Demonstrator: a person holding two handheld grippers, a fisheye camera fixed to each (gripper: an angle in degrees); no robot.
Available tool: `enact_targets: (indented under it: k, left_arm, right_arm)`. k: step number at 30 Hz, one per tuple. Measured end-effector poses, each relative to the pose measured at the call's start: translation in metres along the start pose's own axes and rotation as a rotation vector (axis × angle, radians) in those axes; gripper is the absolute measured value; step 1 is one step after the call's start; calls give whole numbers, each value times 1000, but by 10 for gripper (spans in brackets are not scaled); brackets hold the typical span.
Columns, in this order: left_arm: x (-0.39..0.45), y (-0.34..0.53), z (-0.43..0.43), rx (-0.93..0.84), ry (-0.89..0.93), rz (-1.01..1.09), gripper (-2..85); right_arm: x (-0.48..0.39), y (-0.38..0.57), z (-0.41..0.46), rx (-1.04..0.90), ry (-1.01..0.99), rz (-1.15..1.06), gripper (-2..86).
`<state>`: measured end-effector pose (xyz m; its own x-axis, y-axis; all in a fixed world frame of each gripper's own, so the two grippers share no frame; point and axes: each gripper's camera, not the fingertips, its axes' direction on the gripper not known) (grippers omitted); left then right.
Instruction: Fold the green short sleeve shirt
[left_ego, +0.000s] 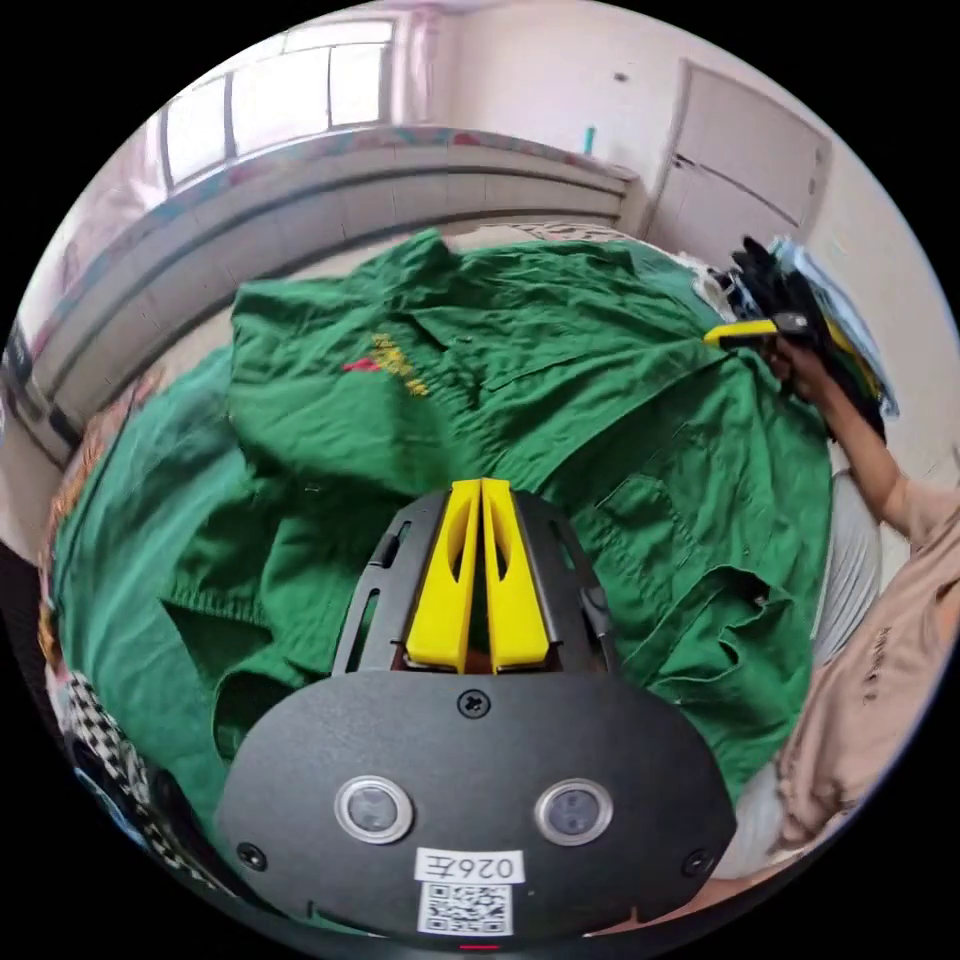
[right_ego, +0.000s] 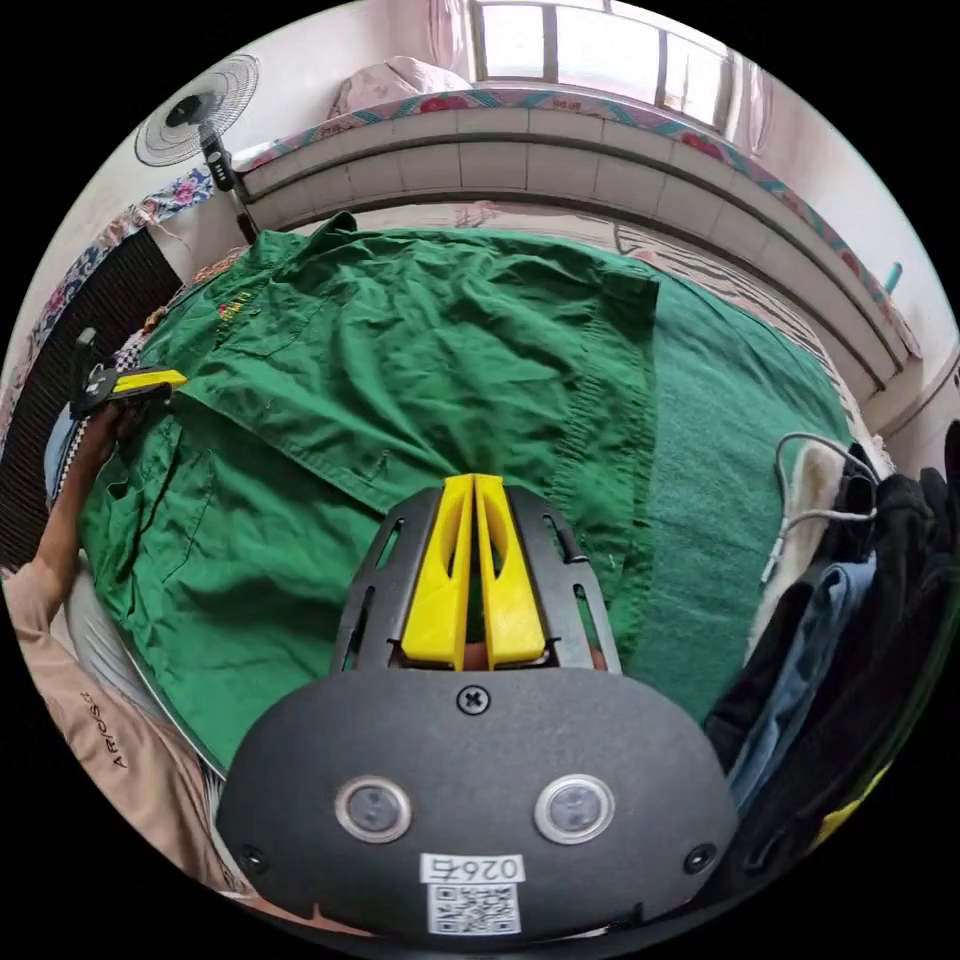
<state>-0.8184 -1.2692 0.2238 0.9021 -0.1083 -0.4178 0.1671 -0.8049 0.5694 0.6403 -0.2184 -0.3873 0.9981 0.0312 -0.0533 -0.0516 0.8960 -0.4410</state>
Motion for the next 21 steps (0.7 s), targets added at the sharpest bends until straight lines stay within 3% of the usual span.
enact_targets:
  k: [3,7,9,11,13,14,18,21]
  left_arm:
    - [-41,-2,-12,-71,136,-169,-10]
    - [-41,-6,-51,166,145,-247,-10]
    - [-29,-20,-49,212,128,-216,-9]
    - [-11,-42,-15,72,48,-128,-9]
    - [-8,-45,15,-47,-25,-96,-8]
    - [-17,-44,5,1,12,-111,-9]
    - [-65,-39,-6,-1,119,-214,-9]
    - [-98,-35,-13,32,193,-321,-10]
  right_arm:
    - [16,2,-8,-20,94,61,-13]
    - [10,-4,-28,44,93,155,-11]
    - [-19,-12,-40,127,81,96,-11]
    - [-65,-20,-40,207,6,-56,-13]
    - [-93,-26,-14,96,55,-205,-14]
    - [-99,-26,8,-8,131,-294,-15]
    - [-50,-25,-10,16,3,-255,-15]
    - [21,-18,-24,-4,-111,-62,-14]
